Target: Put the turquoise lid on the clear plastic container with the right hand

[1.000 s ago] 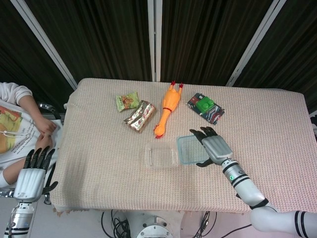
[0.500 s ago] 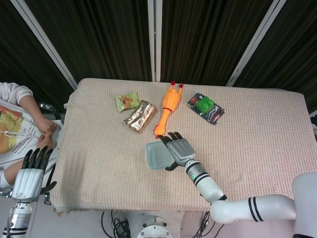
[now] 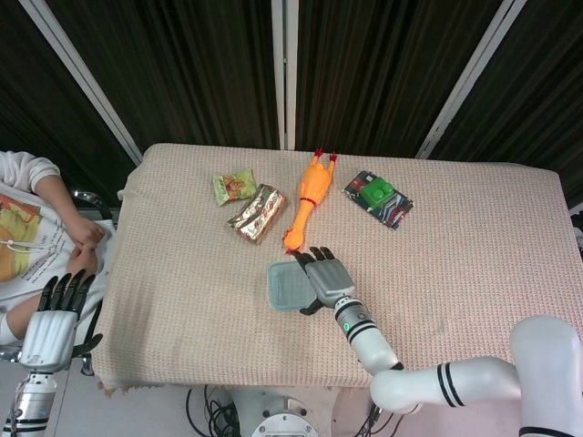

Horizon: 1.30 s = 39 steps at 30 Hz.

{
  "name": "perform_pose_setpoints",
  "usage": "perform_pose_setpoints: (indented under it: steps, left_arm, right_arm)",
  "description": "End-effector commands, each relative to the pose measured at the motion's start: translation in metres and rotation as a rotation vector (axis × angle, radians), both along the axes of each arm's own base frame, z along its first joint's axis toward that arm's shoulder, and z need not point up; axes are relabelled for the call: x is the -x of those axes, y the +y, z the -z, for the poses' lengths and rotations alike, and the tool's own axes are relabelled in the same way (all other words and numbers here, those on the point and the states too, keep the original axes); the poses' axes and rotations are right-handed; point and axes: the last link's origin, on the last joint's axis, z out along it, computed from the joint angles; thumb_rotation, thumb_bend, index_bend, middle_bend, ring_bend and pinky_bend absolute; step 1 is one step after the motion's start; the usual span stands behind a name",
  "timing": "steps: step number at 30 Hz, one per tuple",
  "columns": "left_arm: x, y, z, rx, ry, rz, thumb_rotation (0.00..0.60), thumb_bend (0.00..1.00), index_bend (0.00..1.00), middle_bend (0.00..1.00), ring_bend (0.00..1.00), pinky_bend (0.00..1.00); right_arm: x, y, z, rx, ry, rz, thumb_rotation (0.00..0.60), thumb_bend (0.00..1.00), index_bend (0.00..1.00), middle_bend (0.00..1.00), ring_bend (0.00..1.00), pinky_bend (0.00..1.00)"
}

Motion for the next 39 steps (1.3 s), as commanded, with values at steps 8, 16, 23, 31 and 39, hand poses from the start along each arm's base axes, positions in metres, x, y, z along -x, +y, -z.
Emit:
perform_pose_setpoints:
  steps: [8,16,23,31,39]
  left_arm:
    - [0.002,0.0,0.0,0.002,-0.005,-0.004,0.6,0.04,0.06,0.02,0.0,0.0]
    - [0.004,-0.001,0.0,0.002,-0.009,-0.008,0.6,0.04,0.06,0.02,0.0,0.0]
    - [0.006,-0.001,0.0,0.0,-0.01,-0.009,0.6,0.04,0.06,0.02,0.0,0.0]
    - [0.008,0.001,0.001,0.003,-0.015,-0.009,0.6,0.04,0.06,0.02,0.0,0.0]
    - [0.009,0.002,0.002,0.008,-0.017,-0.006,0.6,0.04,0.06,0.02,0.0,0.0]
  right_arm:
    - [-0.003,0.001,0.006,0.004,0.003,0.01,0.6,0.03,0.0,0.29,0.0,0.0]
    - [-0.005,-0.002,0.011,0.007,0.013,0.019,0.6,0.03,0.0,0.29,0.0,0.0]
    - [-0.006,-0.001,0.013,0.011,0.01,0.029,0.6,0.03,0.0,0.29,0.0,0.0]
    - [-0.003,0.004,0.013,0.032,-0.002,0.057,0.6,0.04,0.0,0.29,0.0,0.0]
    - [-0.003,0.006,0.015,0.037,-0.007,0.061,0.6,0.05,0.0,0.29,0.0,0.0]
